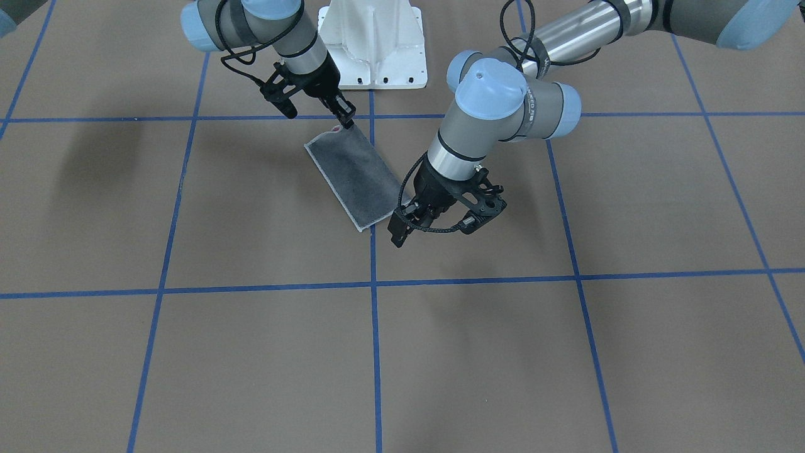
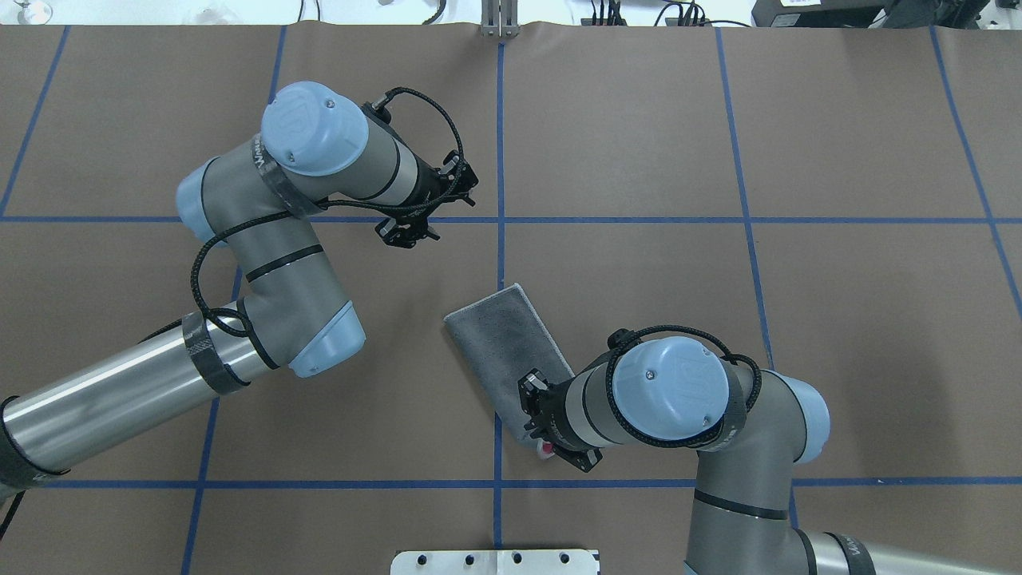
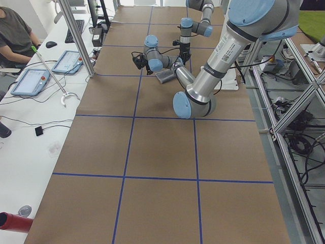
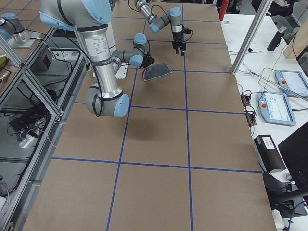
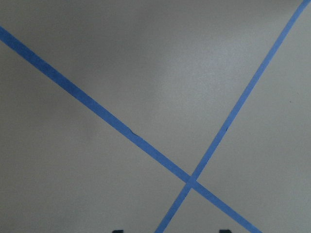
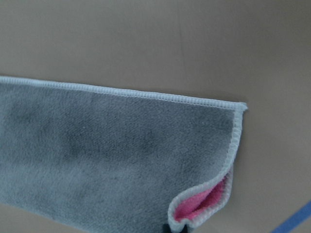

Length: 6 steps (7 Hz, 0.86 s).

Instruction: Fold towel twice with both arms

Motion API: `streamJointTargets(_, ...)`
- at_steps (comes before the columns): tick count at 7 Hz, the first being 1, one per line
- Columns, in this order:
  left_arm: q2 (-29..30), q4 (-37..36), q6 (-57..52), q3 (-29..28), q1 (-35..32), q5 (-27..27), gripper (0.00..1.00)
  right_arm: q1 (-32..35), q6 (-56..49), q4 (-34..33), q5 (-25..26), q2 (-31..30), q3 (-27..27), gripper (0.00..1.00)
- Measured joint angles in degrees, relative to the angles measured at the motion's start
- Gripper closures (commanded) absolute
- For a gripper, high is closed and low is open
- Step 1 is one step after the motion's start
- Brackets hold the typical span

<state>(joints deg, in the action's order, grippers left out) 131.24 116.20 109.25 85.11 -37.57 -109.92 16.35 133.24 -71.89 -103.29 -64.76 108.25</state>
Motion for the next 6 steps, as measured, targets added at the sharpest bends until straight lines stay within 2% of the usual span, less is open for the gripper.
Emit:
streamJointTargets(2, -3.7, 0.1, 0.0, 3.7, 1.5, 0.4, 0.30, 1.3, 0.0, 0.0, 0.2, -0.2, 2.1, 0.00)
streamJointTargets(3, -5.0, 0.1, 0.1, 5.0, 3.7, 1.7, 0.39, 4.0, -0.1, 0.0, 0.0, -0.3, 2.5, 0.00)
streamJointTargets(4, -5.9, 0.0, 0.1, 5.5, 6.2, 3.9, 0.44, 7.3, -0.5, 0.0, -0.1, -0.3, 2.0, 0.00)
streamJointTargets(6, -7.3, 0.0, 0.1, 5.8, 9.7, 6.5, 0.48, 11.9, -1.7, 0.4, -0.3, 0.1, -1.1, 0.00)
